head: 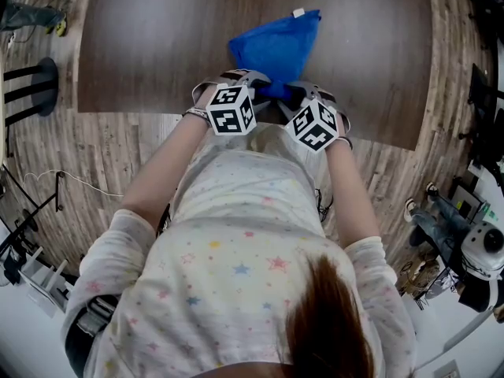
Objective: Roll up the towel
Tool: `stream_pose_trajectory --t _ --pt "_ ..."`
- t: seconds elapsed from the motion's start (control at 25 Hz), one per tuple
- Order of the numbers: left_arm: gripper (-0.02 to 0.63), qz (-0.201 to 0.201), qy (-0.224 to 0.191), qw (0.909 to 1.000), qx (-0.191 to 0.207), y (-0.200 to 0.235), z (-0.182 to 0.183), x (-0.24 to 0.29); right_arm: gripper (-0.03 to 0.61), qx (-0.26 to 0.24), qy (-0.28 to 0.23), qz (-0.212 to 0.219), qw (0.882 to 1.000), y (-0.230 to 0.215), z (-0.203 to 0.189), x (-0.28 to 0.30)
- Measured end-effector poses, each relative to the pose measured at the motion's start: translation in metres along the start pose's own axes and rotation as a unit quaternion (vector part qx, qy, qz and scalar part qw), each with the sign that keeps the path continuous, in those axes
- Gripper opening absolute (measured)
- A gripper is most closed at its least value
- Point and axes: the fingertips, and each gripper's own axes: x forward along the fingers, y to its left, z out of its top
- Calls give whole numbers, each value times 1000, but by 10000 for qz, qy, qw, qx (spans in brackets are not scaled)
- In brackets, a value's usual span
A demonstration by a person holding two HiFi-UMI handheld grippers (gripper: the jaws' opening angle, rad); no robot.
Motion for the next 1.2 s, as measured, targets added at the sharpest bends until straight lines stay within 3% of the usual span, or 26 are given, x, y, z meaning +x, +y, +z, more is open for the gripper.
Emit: stream_pose_trajectory --t 0.16,0.44,0.6,0.72,0.88,1.08,1.2 --pt "104 90 79 9999 63 3 -5 6 129 102 -33 11 9999 0 -2 -1" --pt "71 -250 29 9996 -97 -16 -2 3 101 107 -59 278 9995 15 -5 -8" --pt "71 -651 -88 9966 -496 -40 -2 1 97 70 19 707 9975 36 -12 -12" --pt "72 -684 -200 9943 -789 -46 -1 1 94 273 -67 901 9955 42 -15 -14" --pt "95 -372 -225 9979 -478 -35 7 -3 92 677 -97 1133 9912 35 -13 -17" --pt "120 -415 -499 9977 -210 -29 26 -9 92 736 70 1597 9844 32 -13 -16" --pt "126 -481 -354 9982 55 -29 26 -1 92 745 123 1811 9806 30 -12 -16"
